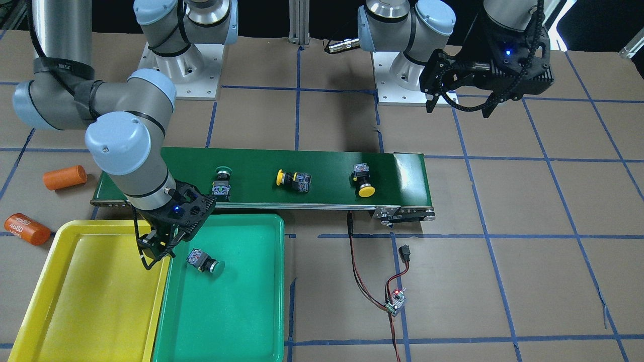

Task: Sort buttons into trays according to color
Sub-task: 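Carry the green-capped button into the green tray with the right gripper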

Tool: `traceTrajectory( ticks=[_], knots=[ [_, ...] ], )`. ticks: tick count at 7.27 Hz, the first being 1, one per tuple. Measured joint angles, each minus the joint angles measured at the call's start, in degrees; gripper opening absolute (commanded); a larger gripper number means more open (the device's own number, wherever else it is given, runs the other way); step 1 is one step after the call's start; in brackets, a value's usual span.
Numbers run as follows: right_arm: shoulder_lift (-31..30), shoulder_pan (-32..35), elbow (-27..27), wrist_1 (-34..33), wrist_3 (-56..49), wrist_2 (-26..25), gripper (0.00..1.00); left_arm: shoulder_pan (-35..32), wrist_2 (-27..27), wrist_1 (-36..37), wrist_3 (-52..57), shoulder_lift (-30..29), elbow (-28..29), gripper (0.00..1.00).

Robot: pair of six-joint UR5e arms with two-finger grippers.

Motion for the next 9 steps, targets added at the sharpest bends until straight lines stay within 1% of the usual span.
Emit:
traceTrajectory(
  ticks=[3,4,5,7,8,9],
  knots=[
    [-4.81,0.18,0.86,9.95,26.33,0.49,1.00,0.63,-0.18,-0.01,-0.12,0.13,0.47,1.00],
    [-5.95,0.32,1.59,11.40,33.36,0.66,1.00,1.20,-0.19,-0.03,-0.11,0.17,0.60,1.00],
    [-6.49,0.48,2.65,11.96,37.82,0.84,0.99,1.75,-0.63,-0.07,-0.10,0.18,0.63,1.00],
    [-8.23,0.76,6.91,11.63,40.77,2.24,0.95,2.12,-1.80,-0.10,-0.13,0.20,0.67,1.00],
    [-9.28,0.78,9.34,11.29,41.12,2.81,0.90,2.14,-1.91,-0.10,-0.13,0.20,0.67,1.00],
    [-9.82,0.77,11.36,10.48,41.04,3.08,0.77,2.17,-1.94,-0.10,-0.13,0.26,0.71,1.00]
  ],
)
